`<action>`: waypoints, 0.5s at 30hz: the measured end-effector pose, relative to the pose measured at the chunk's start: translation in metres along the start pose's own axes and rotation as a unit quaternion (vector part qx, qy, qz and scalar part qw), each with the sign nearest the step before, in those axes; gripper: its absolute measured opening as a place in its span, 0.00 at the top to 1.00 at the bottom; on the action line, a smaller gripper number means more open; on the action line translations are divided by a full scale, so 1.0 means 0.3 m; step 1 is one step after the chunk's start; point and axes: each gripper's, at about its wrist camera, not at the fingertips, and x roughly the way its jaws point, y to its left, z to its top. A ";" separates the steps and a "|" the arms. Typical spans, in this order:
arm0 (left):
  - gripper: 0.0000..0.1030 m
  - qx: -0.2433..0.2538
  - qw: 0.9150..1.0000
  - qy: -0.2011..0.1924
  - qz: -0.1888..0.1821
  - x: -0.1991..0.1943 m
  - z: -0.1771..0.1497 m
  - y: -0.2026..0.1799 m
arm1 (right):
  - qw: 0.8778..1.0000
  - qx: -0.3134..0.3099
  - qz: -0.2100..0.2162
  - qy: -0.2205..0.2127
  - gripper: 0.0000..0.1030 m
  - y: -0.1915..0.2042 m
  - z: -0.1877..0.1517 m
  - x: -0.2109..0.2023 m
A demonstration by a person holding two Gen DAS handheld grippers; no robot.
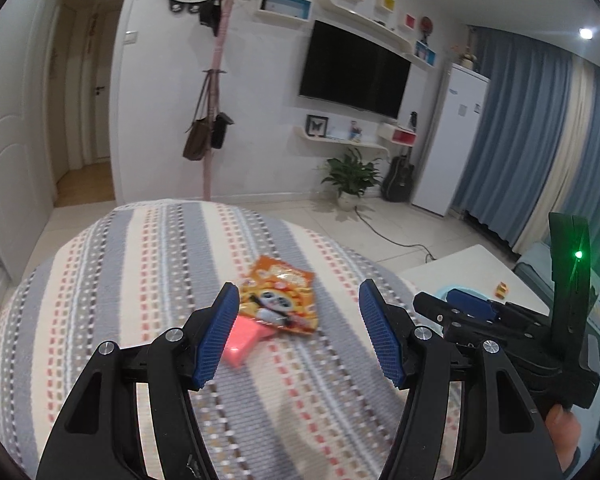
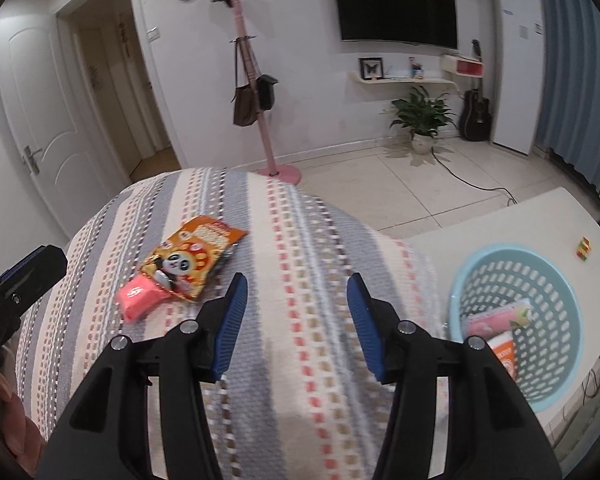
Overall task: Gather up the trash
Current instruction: 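Grasp the pink packet with the left tool while the right tool grasps the orange snack bag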
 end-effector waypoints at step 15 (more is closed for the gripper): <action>0.26 0.002 0.998 0.056 0.016 0.109 -0.034 0.169 | 0.997 -0.012 0.052 0.051 0.53 0.149 0.077 0.203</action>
